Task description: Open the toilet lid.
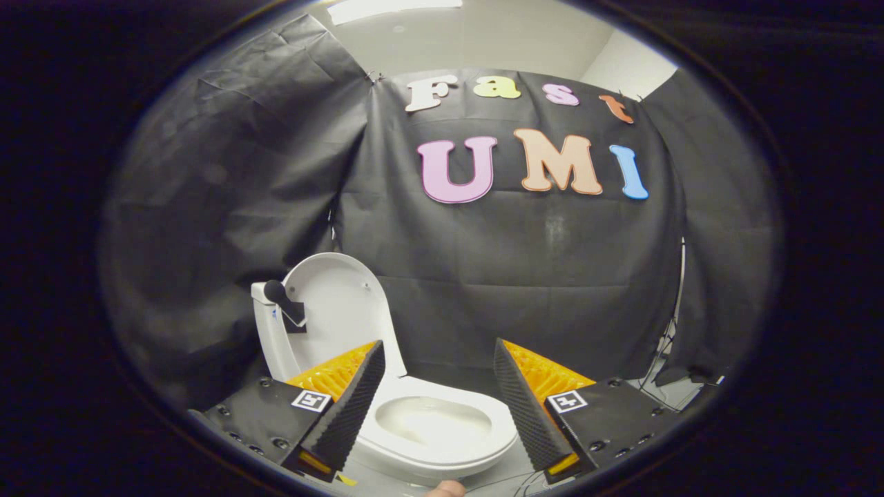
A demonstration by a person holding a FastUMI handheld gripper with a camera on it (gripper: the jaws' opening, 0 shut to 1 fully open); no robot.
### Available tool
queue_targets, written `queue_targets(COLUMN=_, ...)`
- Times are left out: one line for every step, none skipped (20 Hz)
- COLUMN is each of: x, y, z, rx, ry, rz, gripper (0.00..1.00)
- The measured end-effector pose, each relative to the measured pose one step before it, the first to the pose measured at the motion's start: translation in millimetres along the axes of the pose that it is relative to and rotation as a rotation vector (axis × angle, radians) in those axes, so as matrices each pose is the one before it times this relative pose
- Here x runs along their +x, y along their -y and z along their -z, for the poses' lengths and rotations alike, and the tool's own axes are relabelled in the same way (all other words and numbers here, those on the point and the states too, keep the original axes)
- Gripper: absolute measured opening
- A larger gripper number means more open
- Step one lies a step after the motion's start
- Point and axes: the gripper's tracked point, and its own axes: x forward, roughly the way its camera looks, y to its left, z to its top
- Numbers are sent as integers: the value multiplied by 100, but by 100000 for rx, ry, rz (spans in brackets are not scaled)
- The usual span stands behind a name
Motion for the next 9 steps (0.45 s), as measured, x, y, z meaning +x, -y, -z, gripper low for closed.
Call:
queue_targets(x=2, y=327, z=168, rx=-675, ry=-746, rz=1019, gripper=98)
queue_targets(x=5, y=246, z=272, rx=-1368, ry=-1541, rz=763, gripper=98)
queue_targets(x=-20, y=120, z=434, rx=-1231, ry=-1635, rz=503, gripper=98)
queue_targets(x=-25, y=107, z=368, rx=-719, ry=-1258, rz=179, gripper=98)
queue_targets(x=43, y=177, z=195, rx=-185, ry=-968, rz=343, gripper=98)
queue_targets(x=-56, y=67, z=206, rx=273, ry=-842, rz=34, gripper=98)
queue_targets(x=-9, y=49, z=264, rx=369, ry=-629, rz=154, gripper=98)
queue_targets(x=-63, y=181, z=168, rx=437, ry=-536, rz=618, gripper=98)
queue_targets(x=15, y=257, z=167, rx=377, ry=-657, rz=534, gripper=98)
